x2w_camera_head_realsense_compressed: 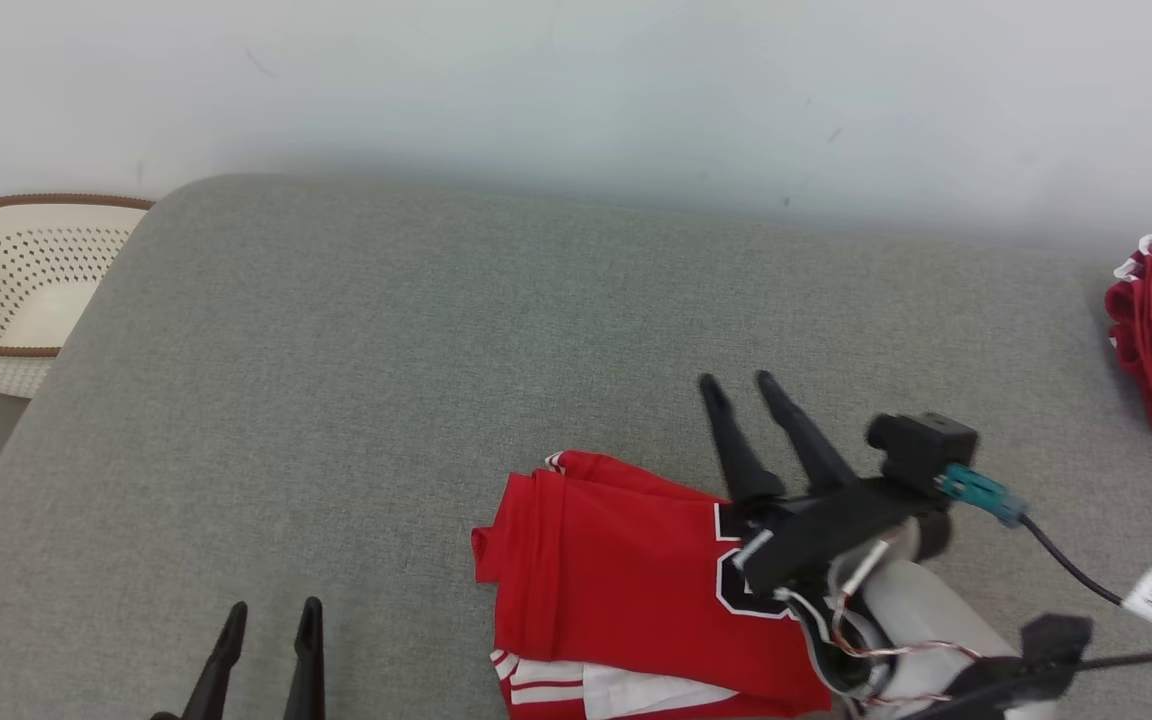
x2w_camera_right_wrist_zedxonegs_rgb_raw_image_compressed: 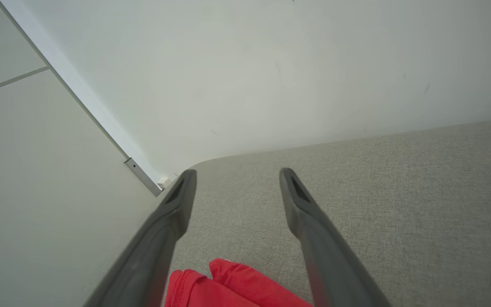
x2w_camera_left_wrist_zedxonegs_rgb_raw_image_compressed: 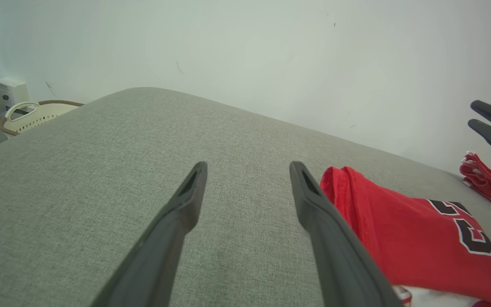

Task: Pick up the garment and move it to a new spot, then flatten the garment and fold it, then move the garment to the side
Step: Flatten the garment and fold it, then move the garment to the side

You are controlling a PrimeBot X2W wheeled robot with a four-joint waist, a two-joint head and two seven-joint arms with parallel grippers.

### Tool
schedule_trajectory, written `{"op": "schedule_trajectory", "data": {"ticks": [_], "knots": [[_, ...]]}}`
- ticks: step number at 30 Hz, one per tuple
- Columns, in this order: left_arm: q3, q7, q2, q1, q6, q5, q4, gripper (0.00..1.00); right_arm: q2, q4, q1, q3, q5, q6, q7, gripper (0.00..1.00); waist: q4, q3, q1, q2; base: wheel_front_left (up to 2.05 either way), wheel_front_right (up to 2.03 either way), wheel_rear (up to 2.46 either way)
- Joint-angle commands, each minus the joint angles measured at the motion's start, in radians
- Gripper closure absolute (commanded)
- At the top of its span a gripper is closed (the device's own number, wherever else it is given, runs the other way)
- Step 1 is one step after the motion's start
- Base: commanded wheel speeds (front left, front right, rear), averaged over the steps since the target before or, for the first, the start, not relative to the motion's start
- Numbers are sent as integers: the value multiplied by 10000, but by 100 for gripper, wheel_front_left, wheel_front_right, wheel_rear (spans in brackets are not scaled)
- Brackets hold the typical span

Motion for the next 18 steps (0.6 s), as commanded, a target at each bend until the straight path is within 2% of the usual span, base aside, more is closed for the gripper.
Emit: {"op": "schedule_trajectory", "data": {"ticks": [1,5,9,18], "knots": [[117,-49,-1,204,77,117,-90,0,-214,-82,324,-236,-308,4,-37,0,-50,-14,0,-1,0,0,0],[354,-49,1,275,241,336,-310,0,-703,-290,876,-953,-775,4,46,0,-159,-6,0,-1,0,0,0],[532,-48,-1,422,354,460,-495,0,-1014,-470,1501,-1413,-1111,4,622,0,-285,48,0,-1,0,0,0],[636,-49,-1,284,407,451,-632,0,-1012,-1348,2622,-1721,-1263,4,1964,0,-452,254,0,-1,0,0,0]]}}
